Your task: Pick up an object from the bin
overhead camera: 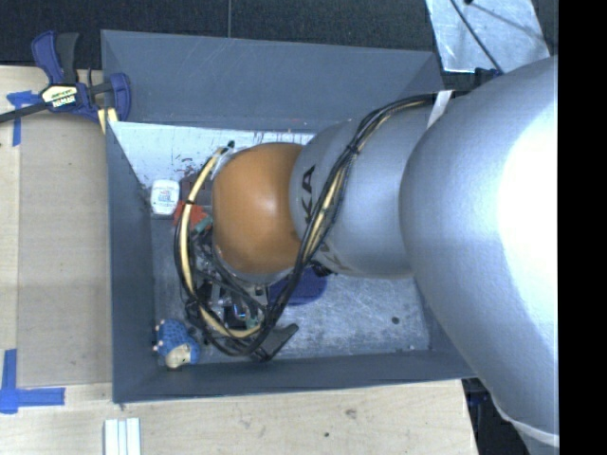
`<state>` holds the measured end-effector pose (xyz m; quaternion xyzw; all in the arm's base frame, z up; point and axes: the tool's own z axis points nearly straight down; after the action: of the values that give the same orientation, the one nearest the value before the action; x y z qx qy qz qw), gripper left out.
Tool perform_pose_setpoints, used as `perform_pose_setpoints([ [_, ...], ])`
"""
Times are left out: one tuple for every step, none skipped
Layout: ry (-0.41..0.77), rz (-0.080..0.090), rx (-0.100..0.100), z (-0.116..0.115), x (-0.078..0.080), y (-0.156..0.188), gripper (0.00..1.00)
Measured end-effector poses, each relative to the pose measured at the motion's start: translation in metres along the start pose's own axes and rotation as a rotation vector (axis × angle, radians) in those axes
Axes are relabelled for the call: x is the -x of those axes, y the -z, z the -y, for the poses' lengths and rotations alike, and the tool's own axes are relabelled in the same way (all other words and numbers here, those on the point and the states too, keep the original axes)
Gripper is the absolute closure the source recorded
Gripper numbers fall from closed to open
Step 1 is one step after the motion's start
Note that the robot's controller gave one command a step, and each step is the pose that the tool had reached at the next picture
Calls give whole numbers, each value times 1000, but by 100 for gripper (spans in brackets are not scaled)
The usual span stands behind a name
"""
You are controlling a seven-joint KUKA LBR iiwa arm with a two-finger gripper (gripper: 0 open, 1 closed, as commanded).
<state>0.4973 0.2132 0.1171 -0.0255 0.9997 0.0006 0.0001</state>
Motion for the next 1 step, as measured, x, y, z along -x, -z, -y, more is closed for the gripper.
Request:
perform_pose_setpoints([
  [-14, -1, -3, 93, 6, -49, 0],
])
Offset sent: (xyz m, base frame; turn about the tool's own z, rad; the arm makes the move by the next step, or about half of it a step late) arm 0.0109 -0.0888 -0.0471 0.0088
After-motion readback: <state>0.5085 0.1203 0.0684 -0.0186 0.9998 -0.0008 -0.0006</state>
